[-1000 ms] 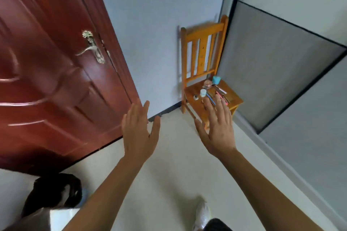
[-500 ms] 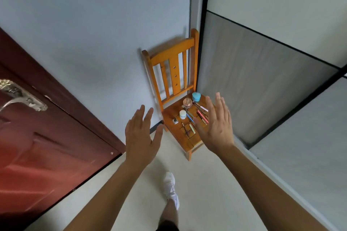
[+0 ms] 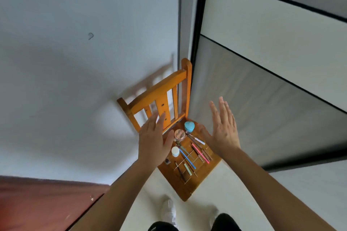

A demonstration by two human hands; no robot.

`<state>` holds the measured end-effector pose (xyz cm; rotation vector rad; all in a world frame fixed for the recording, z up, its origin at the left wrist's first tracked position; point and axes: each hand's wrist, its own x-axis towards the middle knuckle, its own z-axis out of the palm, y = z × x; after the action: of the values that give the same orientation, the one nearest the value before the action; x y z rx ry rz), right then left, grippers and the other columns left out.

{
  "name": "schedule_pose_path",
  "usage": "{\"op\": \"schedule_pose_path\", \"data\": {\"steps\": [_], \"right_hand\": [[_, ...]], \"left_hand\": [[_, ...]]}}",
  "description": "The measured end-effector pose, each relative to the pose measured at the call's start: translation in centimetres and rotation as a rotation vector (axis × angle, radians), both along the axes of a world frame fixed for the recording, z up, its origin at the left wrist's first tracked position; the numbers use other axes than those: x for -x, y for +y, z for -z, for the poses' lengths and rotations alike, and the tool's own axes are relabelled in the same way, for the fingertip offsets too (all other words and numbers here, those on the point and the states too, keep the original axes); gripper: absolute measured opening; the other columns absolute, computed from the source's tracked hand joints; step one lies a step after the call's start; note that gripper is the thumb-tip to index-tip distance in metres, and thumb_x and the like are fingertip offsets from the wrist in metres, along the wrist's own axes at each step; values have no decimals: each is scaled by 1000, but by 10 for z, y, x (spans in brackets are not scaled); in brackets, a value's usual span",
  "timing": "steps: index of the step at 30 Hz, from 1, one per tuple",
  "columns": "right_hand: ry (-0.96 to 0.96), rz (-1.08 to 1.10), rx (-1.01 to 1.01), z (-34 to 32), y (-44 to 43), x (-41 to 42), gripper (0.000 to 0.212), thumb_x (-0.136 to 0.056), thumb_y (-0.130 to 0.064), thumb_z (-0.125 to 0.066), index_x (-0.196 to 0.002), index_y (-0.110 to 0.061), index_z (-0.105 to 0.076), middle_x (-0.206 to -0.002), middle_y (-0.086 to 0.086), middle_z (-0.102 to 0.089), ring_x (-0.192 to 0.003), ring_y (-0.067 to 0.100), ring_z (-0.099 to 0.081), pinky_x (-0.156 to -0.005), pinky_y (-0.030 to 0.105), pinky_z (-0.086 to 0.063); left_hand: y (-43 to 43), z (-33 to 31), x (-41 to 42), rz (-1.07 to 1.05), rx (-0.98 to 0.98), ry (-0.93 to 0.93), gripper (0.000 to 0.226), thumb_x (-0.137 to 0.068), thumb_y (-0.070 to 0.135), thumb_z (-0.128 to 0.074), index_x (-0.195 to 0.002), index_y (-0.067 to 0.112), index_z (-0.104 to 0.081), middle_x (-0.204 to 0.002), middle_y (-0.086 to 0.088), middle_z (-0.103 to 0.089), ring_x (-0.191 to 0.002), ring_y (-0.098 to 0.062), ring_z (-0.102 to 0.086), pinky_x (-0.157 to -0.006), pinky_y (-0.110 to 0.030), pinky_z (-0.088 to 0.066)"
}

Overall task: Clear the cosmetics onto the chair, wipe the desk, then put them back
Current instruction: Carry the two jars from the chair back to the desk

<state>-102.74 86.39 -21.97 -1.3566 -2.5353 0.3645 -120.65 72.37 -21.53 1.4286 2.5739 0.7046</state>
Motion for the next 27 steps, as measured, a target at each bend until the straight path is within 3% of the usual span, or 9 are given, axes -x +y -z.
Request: {"op": "schedule_pose_path", "data": {"steps": [5,9,15,19,24,27], "right_hand": [[-61,-41,112,42,68,23,84,-98,-68,-39,-159,-34,8,-168,-2,17,-154,20,15,-123,44,0],[-85,-96,259,112,113,43,86,-95,-65,-48,-158,-37,3,-169,-3,9,-156,24,7,-118,44,0],[-107,-216,340,250,152,55,81,-95,-62,-54,-154,-37,-4,-168,1,-10,-154,30,-14,-110,46,-12],[-129,-276,402,329,169,64,81,-94,-57,-58,-155,-35,-10,-168,2,-13,-153,31,-20,-117,52,-22],[-117,-343,496,398,179,77,91,-90,-45,-69,-159,-31,-10,-166,-1,-19,-151,27,-25,-118,56,-32],[-139,-350,484,424,181,82,92,-90,-46,-70,-159,-27,-13,-163,-1,-26,-148,25,-33,-115,52,-39]], "left_hand": [[58,43,14,-59,115,-100,67,-94,52,-56,-151,23,-39,-159,-3,-34,-145,-28,-34,-113,-48,-33],[91,107,11,-160,236,-204,72,-91,61,-45,-152,23,-35,-159,-1,-35,-145,-25,-34,-114,-49,-37],[132,238,3,-217,323,-302,73,-93,51,-58,-153,18,-32,-158,-6,-37,-144,-26,-36,-111,-47,-41],[151,321,2,-216,411,-357,76,-93,53,-56,-155,21,-25,-161,-3,-29,-148,-22,-27,-114,-43,-34],[165,397,6,-218,537,-388,86,-89,49,-65,-156,24,-17,-165,-2,-17,-150,-24,-20,-115,-45,-32],[170,422,8,-197,518,-383,88,-85,41,-73,-155,22,-23,-161,-3,-27,-147,-24,-28,-113,-46,-37]]}}
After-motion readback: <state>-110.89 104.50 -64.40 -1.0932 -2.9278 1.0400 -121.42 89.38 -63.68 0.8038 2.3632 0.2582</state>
